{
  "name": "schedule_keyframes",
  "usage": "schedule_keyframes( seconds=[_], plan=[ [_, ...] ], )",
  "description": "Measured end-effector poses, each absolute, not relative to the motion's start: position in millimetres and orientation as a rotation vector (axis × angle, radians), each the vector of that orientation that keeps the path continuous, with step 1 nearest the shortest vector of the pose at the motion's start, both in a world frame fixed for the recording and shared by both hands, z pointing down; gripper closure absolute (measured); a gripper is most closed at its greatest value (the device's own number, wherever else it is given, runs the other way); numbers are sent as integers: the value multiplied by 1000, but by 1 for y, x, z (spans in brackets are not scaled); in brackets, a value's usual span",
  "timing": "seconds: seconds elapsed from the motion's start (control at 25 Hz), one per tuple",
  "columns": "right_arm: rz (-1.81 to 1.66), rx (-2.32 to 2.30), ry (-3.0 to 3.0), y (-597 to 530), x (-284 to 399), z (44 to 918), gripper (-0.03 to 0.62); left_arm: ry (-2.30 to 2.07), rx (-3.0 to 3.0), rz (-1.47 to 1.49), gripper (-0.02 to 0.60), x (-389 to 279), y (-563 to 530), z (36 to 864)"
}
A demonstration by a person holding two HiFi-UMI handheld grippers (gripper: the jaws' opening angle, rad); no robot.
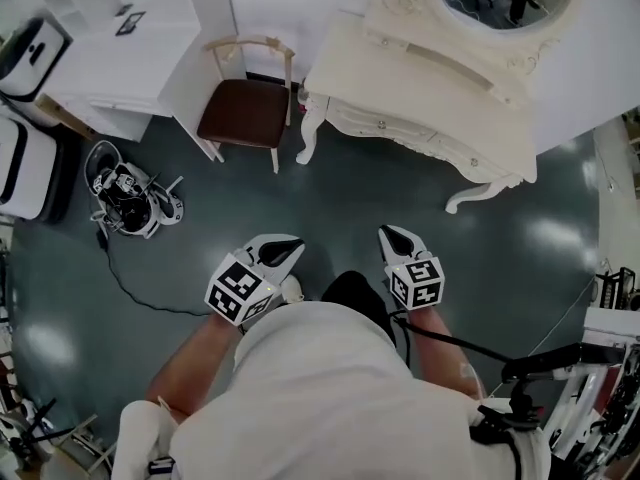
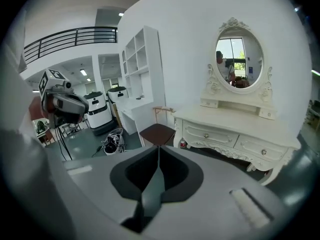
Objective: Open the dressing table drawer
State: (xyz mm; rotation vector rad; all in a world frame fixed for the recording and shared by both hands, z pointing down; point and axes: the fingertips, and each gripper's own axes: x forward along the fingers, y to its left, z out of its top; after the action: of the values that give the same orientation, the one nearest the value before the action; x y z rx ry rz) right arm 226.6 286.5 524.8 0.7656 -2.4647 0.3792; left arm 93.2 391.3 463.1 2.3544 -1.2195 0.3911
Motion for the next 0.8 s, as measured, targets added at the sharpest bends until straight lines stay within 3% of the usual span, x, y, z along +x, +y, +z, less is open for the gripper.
schedule_keyframes(
  seconds=[0.8],
  plan=[
    [380, 802, -2474, -54, 85, 547, 549, -1287, 2291, 391, 580, -32, 97, 454]
  ],
)
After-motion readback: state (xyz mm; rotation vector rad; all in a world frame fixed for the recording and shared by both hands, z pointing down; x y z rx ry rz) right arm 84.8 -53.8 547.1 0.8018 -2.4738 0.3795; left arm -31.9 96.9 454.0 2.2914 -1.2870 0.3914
